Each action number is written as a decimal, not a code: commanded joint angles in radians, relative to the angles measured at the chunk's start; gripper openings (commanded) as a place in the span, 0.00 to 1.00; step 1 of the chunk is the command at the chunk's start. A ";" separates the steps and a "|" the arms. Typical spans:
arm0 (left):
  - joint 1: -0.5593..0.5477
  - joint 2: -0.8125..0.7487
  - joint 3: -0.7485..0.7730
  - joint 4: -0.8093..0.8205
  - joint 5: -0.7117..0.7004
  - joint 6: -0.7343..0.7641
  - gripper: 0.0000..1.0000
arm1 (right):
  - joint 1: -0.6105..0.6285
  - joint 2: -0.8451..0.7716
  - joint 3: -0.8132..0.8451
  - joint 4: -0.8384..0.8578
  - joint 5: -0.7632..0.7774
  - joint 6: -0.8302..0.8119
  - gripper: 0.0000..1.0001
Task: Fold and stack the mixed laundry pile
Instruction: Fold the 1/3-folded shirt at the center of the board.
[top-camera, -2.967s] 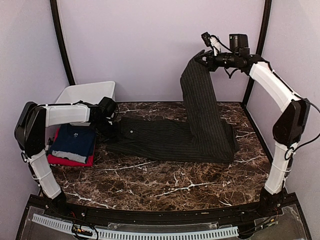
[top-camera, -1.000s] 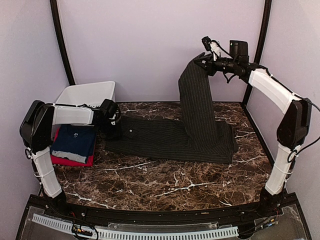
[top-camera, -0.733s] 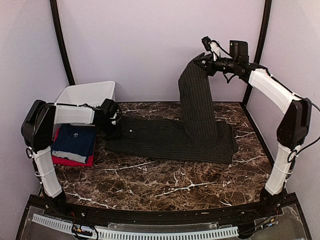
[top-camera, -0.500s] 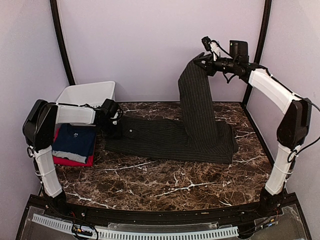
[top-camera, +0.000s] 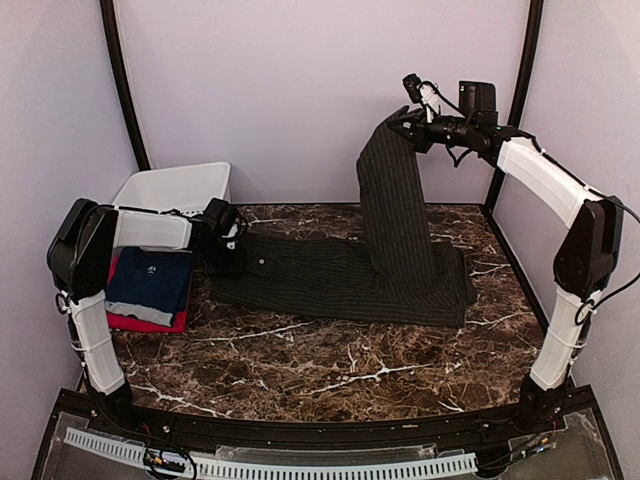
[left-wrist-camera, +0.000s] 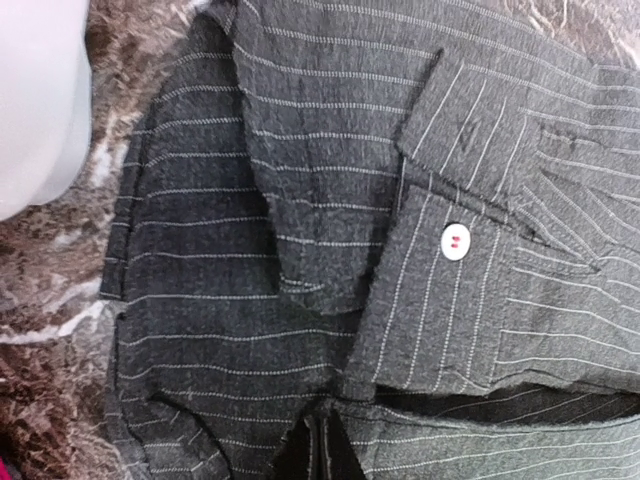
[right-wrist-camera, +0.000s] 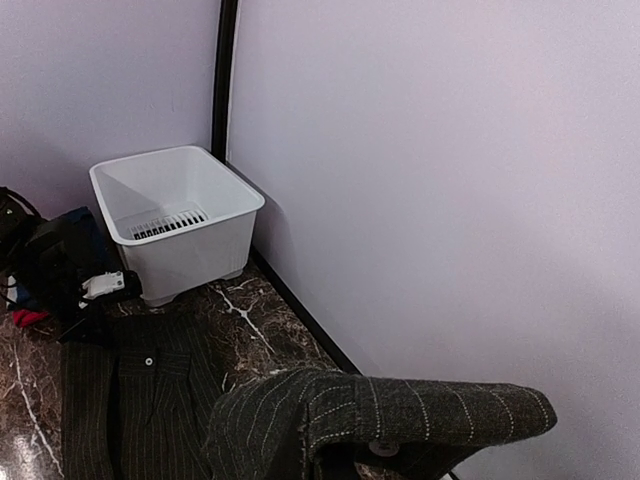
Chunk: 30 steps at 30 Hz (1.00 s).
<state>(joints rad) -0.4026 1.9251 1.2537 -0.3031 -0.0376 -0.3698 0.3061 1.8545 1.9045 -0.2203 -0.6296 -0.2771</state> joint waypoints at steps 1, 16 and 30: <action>0.005 -0.104 -0.005 0.017 -0.026 0.002 0.00 | -0.005 -0.041 0.007 0.012 0.014 -0.019 0.00; 0.004 -0.036 0.047 0.012 -0.129 -0.005 0.00 | -0.044 -0.074 -0.015 0.041 0.039 -0.018 0.00; 0.004 -0.016 0.053 0.008 -0.115 -0.009 0.00 | -0.044 -0.068 -0.004 0.050 -0.002 0.005 0.00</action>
<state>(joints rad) -0.4030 1.9163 1.2823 -0.2871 -0.1741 -0.3782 0.2634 1.8061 1.8824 -0.2054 -0.5934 -0.2943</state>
